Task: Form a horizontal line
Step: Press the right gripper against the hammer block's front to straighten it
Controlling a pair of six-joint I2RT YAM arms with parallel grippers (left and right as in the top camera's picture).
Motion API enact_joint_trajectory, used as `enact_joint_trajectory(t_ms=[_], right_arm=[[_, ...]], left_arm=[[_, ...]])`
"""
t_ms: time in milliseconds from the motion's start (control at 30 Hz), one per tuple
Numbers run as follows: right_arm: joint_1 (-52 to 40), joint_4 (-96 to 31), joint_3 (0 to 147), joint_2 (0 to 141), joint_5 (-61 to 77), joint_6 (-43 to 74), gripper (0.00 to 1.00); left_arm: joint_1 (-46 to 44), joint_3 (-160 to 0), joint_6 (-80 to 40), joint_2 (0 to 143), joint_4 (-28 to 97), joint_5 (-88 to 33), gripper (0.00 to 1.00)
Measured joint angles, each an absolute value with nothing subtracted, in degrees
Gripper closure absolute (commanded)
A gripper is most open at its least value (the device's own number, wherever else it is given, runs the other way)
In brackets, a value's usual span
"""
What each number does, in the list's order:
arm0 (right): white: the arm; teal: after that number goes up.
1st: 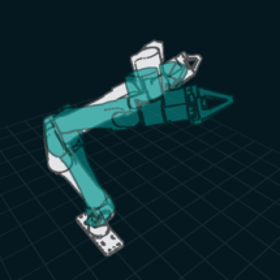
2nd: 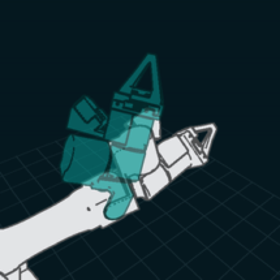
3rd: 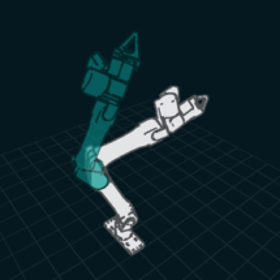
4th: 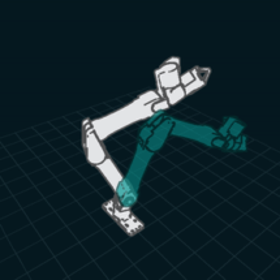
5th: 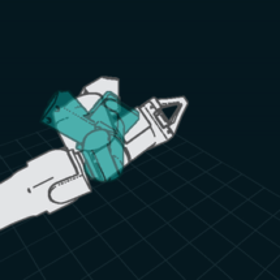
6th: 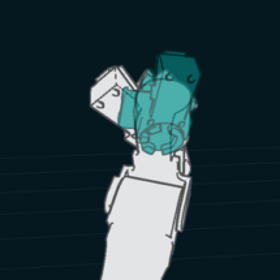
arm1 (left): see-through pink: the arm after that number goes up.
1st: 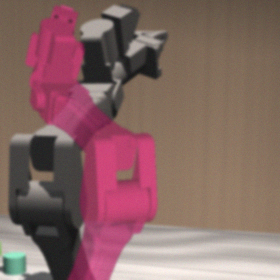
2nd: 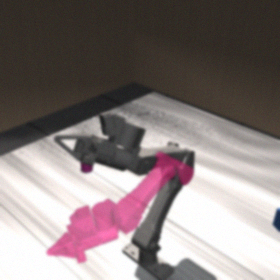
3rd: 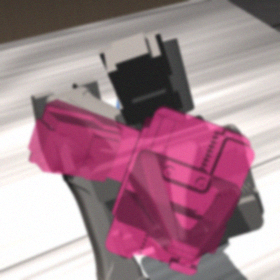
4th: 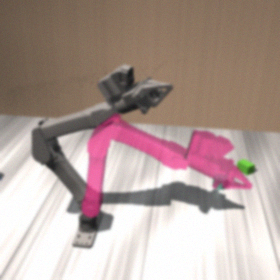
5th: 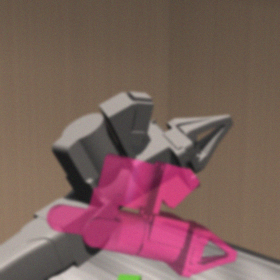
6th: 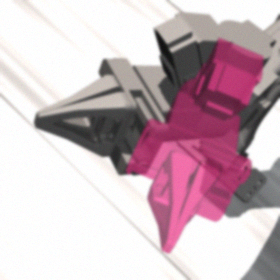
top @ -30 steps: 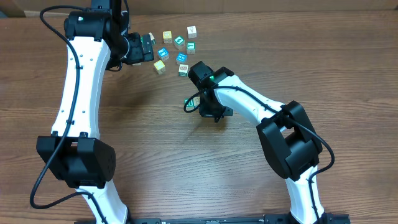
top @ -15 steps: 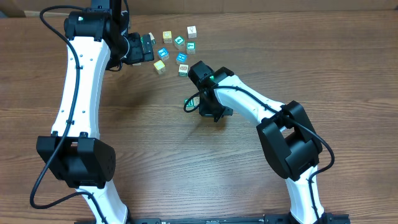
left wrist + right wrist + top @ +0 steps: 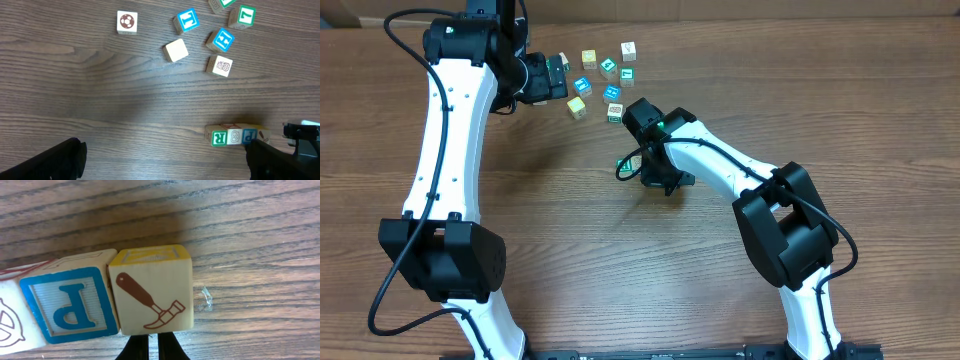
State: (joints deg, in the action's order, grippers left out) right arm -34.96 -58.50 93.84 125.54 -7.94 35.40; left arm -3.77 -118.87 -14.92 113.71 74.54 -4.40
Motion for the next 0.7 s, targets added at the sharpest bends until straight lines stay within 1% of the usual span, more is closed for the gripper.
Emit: enact_joint_trajectory(t_ms=[700], right_arm=[[-35.0, -57.9, 93.8, 125.5, -8.0, 35.4, 0.96]], left_arm=[[-3.8, -118.9, -14.9, 113.7, 74.5, -4.4, 0.00]])
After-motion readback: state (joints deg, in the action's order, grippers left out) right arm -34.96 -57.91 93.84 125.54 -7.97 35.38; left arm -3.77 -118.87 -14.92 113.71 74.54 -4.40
